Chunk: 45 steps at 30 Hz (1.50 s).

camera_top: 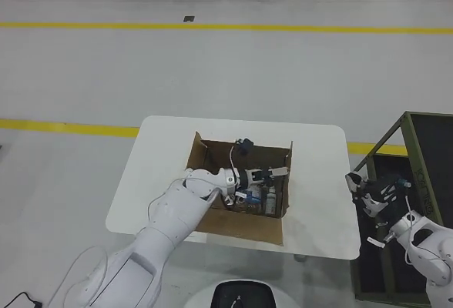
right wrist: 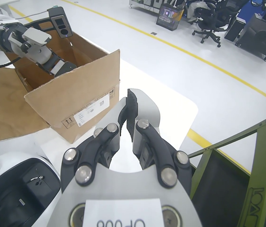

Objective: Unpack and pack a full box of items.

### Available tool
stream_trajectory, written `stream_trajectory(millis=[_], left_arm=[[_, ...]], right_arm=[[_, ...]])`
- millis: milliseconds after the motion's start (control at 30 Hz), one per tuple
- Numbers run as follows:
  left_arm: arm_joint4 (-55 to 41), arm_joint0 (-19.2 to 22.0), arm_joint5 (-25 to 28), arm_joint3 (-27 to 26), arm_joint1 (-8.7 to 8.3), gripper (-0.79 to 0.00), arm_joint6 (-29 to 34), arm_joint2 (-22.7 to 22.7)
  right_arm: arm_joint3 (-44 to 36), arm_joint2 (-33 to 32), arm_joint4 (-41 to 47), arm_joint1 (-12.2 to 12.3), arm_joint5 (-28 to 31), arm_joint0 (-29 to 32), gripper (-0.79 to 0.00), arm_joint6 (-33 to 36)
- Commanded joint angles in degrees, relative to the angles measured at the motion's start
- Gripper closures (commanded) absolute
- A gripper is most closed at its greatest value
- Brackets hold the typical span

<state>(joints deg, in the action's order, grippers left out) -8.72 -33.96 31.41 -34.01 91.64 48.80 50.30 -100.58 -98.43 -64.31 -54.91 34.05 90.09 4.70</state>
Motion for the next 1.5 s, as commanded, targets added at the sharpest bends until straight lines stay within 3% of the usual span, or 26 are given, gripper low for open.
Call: stream_trajectory(millis=[0, 267, 467, 733, 1000, 1467], left_arm=[[0.9, -0.6, -0.6, -1.7, -0.61, -0.785, 0.5, 0.6], [8.7, -3.4, -3.5, -10.2, -3.80, -0.785, -3.1, 4.7], [13.5, -7.7, -5.4, -17.6, -7.59, -0.785, -4.1, 12.2], [18.4, -16.2, -10.7, -31.7, -11.67, -0.785, -3.6, 22.2], [21.2, -20.6, -13.8, -39.6, -13.48, -0.785, -6.2, 27.4], [23.3, -21.6, -17.0, -40.8, -14.59, -0.785, -10.3, 28.8]], right_arm=[[0.2, 0.4, 0.0, 0.0, 0.1, -0.3, 0.000, 0.0], [0.0, 1.3, 1.0, -0.1, 1.5, -2.1, 0.000, 0.3], [-0.7, 3.0, 1.8, 0.0, 5.6, -3.7, 0.000, 2.9], [-1.8, 8.7, 2.3, -0.1, 11.5, -9.1, 0.000, 4.0], [0.9, 17.5, 4.0, -0.9, 14.1, -17.7, 0.000, 7.1], [12.2, 32.3, 0.4, -3.2, 13.3, -29.0, 0.000, 12.1]])
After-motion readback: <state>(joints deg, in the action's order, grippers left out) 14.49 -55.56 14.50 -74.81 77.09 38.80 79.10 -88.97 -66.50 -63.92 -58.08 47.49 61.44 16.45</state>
